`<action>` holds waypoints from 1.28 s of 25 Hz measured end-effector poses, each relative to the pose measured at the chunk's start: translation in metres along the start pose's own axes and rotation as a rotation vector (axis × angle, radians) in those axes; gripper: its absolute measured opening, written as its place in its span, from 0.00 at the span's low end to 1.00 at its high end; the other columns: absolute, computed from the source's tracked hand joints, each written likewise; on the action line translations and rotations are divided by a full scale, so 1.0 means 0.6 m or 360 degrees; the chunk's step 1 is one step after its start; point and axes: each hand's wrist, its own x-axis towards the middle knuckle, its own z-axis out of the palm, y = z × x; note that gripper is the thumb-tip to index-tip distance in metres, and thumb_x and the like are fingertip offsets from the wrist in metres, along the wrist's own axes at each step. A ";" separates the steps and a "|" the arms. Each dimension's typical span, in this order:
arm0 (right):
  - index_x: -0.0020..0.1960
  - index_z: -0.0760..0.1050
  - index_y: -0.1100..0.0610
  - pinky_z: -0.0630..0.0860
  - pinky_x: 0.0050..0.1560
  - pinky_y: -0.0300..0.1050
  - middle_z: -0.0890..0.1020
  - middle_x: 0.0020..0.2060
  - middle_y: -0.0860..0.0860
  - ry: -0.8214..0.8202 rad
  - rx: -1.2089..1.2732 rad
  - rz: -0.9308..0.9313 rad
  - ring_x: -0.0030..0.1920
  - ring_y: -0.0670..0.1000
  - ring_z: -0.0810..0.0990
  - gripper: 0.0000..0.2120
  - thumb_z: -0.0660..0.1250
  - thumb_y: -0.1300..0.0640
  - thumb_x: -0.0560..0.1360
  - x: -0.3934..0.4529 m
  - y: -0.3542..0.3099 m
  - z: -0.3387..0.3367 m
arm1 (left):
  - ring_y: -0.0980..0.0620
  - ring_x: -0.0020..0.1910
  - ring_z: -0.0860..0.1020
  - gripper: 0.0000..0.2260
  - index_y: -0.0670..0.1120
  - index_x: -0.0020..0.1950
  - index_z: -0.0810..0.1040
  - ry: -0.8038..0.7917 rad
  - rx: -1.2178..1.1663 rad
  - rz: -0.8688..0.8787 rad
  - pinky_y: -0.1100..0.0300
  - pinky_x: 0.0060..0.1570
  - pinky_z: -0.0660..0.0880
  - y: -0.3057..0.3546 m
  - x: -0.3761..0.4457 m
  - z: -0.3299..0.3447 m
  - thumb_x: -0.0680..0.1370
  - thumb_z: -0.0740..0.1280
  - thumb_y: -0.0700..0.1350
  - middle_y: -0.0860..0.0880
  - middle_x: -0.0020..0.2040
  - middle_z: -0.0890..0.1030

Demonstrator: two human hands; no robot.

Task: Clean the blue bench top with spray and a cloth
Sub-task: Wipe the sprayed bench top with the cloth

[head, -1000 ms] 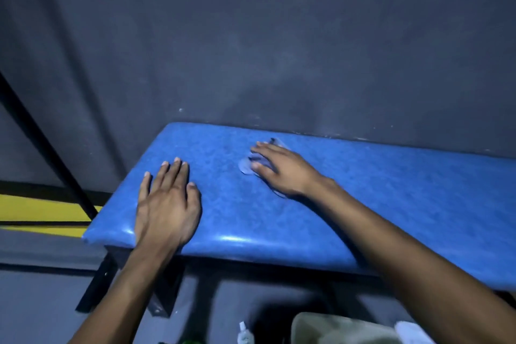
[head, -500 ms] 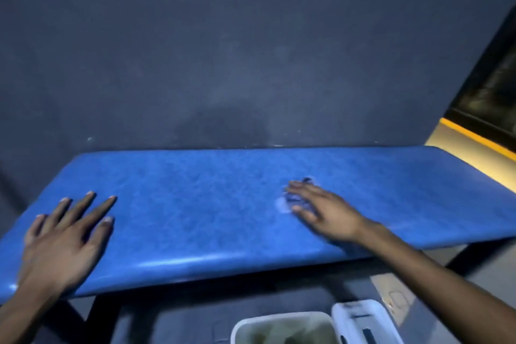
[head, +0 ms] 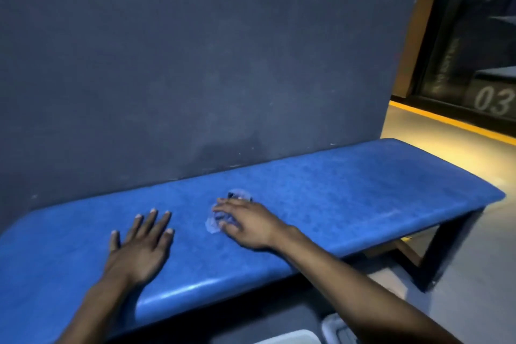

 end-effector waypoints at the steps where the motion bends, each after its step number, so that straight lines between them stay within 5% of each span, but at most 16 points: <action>1: 0.68 0.75 0.54 0.60 0.72 0.35 0.76 0.71 0.51 -0.0017 0.0068 -0.0096 0.74 0.47 0.69 0.17 0.63 0.52 0.81 -0.047 -0.002 -0.005 | 0.56 0.81 0.44 0.26 0.67 0.79 0.46 -0.0009 0.0013 0.0005 0.43 0.78 0.42 -0.003 0.006 0.004 0.81 0.43 0.65 0.60 0.82 0.45; 5: 0.70 0.75 0.53 0.60 0.73 0.33 0.77 0.71 0.49 0.0096 -0.0056 0.0076 0.73 0.46 0.71 0.18 0.65 0.51 0.81 -0.173 0.124 -0.078 | 0.57 0.81 0.42 0.28 0.71 0.77 0.44 -0.0032 0.0088 0.0118 0.45 0.77 0.40 -0.014 0.003 0.007 0.76 0.38 0.70 0.64 0.80 0.43; 9: 0.62 0.78 0.56 0.62 0.70 0.42 0.80 0.64 0.52 0.0285 -0.0249 0.0542 0.68 0.54 0.76 0.13 0.61 0.54 0.80 -0.092 0.236 -0.120 | 0.62 0.79 0.41 0.28 0.76 0.74 0.44 -0.0029 0.0069 0.0354 0.48 0.78 0.41 -0.001 -0.002 0.006 0.73 0.35 0.71 0.69 0.79 0.43; 13: 0.65 0.76 0.57 0.66 0.69 0.43 0.78 0.67 0.55 0.0211 -0.0162 0.0520 0.68 0.56 0.75 0.18 0.60 0.52 0.79 0.048 0.147 -0.052 | 0.64 0.79 0.41 0.27 0.75 0.75 0.46 0.0008 0.0033 0.0359 0.50 0.78 0.41 0.001 -0.003 0.003 0.74 0.36 0.70 0.69 0.79 0.45; 18: 0.70 0.75 0.53 0.60 0.72 0.32 0.76 0.71 0.48 0.0064 0.0070 -0.0058 0.73 0.44 0.70 0.19 0.65 0.50 0.80 -0.116 0.046 -0.034 | 0.62 0.80 0.45 0.32 0.70 0.78 0.51 0.0046 0.0010 0.0306 0.50 0.79 0.44 -0.002 -0.001 0.003 0.73 0.39 0.72 0.64 0.81 0.50; 23: 0.64 0.78 0.54 0.61 0.73 0.39 0.81 0.64 0.50 0.0289 -0.0217 0.0472 0.69 0.51 0.76 0.15 0.63 0.52 0.80 -0.122 0.225 -0.114 | 0.55 0.81 0.51 0.35 0.63 0.79 0.56 0.0194 0.0026 0.0119 0.47 0.79 0.47 0.010 -0.004 0.013 0.73 0.42 0.72 0.58 0.82 0.55; 26: 0.58 0.78 0.55 0.65 0.71 0.46 0.83 0.59 0.53 0.0304 -0.0267 0.0637 0.64 0.56 0.78 0.18 0.56 0.50 0.75 0.011 0.200 -0.079 | 0.55 0.81 0.51 0.35 0.63 0.79 0.56 0.0208 0.0028 0.0105 0.46 0.79 0.48 0.008 -0.005 0.013 0.73 0.42 0.72 0.58 0.82 0.55; 29: 0.60 0.79 0.56 0.68 0.67 0.44 0.81 0.63 0.53 0.0125 -0.0169 0.0266 0.66 0.56 0.77 0.17 0.59 0.53 0.76 0.092 0.060 0.000 | 0.54 0.81 0.51 0.34 0.64 0.79 0.55 0.0234 0.0037 0.0086 0.43 0.78 0.47 0.006 -0.005 0.016 0.74 0.42 0.72 0.58 0.82 0.55; 32: 0.69 0.75 0.52 0.64 0.71 0.40 0.75 0.72 0.47 0.0041 0.0026 -0.0135 0.73 0.46 0.69 0.18 0.62 0.49 0.81 0.001 -0.037 0.025 | 0.49 0.82 0.49 0.33 0.67 0.79 0.52 0.0200 0.0075 0.0019 0.40 0.77 0.46 0.000 -0.003 0.017 0.74 0.40 0.71 0.59 0.82 0.54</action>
